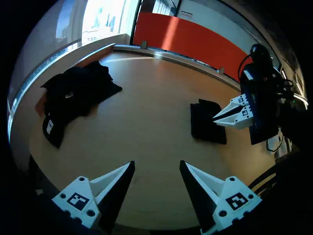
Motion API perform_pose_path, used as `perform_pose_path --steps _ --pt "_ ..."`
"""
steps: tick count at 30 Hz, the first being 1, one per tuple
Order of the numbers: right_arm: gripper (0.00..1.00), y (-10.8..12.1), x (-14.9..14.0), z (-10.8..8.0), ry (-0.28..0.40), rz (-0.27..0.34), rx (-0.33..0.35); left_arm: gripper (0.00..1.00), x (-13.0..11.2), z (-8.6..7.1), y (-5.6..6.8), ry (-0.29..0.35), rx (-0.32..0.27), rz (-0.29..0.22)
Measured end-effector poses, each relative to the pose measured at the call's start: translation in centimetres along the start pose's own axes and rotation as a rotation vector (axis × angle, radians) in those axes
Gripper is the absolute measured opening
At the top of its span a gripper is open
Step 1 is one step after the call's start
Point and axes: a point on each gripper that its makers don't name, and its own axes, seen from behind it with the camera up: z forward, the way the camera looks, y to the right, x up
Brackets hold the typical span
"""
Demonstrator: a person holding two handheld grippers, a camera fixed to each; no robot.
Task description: Fold towel
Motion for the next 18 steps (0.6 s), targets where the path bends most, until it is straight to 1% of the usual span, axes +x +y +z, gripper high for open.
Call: perform_pose_path --steps 3,7,9,11,13,17,18 --pt "0.02 -0.4 -0.3 1.0 -0.013 0.014 0.014 0.84 -0.2 0.0 -0.1 0.002 0.001 -0.016" --pt "0.02 -0.4 -0.6 1.4 -0.021 0.023 0.016 0.84 -0.4 0.0 0.1 0.003 -0.002 -0.03" --pt "0.03 -0.4 -0.7 1.5 -0.025 0.027 0.016 0.84 -0.5 0.0 0.2 0.001 -0.003 -0.033" --pt "0.08 -0.3 -0.8 1.5 -0.024 0.029 0.016 0.84 -0.5 0.0 0.2 0.0 -0.004 -0.033" --pt "0.16 -0.3 -0.7 1.4 -0.021 0.032 0.016 0.84 -0.5 0.0 0.3 -0.001 -0.004 -0.032" --pt "0.38 -0.2 -0.7 1.1 -0.014 0.038 0.013 0.84 -0.5 0.1 0.4 -0.003 -0.005 -0.03" --pt "0.45 -0.1 -0.7 1.1 -0.013 0.04 0.012 0.84 -0.5 0.1 0.4 -0.003 -0.005 -0.03"
